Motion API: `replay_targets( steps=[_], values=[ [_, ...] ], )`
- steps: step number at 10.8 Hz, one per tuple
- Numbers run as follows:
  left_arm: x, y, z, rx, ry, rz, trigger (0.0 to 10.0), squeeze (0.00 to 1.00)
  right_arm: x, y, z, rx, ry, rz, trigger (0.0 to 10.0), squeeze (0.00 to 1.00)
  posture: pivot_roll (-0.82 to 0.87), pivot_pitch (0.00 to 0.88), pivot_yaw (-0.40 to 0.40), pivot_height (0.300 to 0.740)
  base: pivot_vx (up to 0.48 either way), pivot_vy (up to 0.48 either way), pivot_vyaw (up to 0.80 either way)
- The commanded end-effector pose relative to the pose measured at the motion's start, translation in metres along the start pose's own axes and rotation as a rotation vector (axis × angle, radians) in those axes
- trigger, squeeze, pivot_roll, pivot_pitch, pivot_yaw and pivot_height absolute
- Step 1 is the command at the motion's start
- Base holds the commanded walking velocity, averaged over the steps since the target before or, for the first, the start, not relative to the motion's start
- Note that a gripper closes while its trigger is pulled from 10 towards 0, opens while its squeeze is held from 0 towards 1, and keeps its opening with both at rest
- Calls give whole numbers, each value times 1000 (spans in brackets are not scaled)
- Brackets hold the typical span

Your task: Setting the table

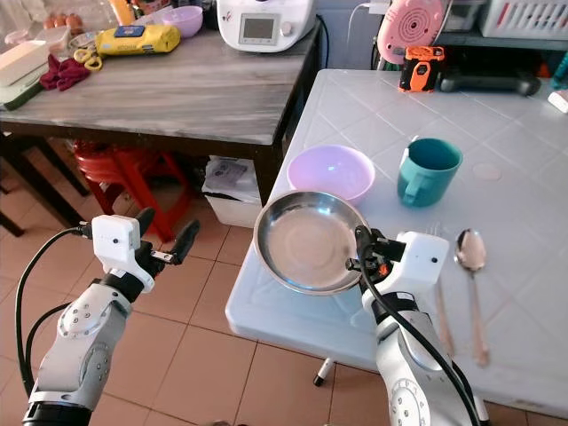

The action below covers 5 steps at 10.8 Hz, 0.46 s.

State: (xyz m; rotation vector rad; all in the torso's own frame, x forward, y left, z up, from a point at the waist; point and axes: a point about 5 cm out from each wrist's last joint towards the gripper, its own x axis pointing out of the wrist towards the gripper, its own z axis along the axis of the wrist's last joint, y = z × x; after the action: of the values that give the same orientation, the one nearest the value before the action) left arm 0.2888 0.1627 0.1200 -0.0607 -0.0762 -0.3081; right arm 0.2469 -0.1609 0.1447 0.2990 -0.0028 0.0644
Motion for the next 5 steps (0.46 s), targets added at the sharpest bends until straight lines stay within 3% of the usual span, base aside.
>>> replay_targets(
  steps=[1, 5],
  values=[
    [-2, 5, -2, 11, 16, 20, 10000, 0, 0, 6, 1, 5, -9, 21, 10000, 0, -77, 90, 96, 740, 0, 356, -631],
    [0, 2, -3, 15, 11, 1, 10000, 0, -1, 5, -2, 0, -5, 19, 10000, 0, -77, 89, 97, 740, 0, 440, -583]
  ],
)
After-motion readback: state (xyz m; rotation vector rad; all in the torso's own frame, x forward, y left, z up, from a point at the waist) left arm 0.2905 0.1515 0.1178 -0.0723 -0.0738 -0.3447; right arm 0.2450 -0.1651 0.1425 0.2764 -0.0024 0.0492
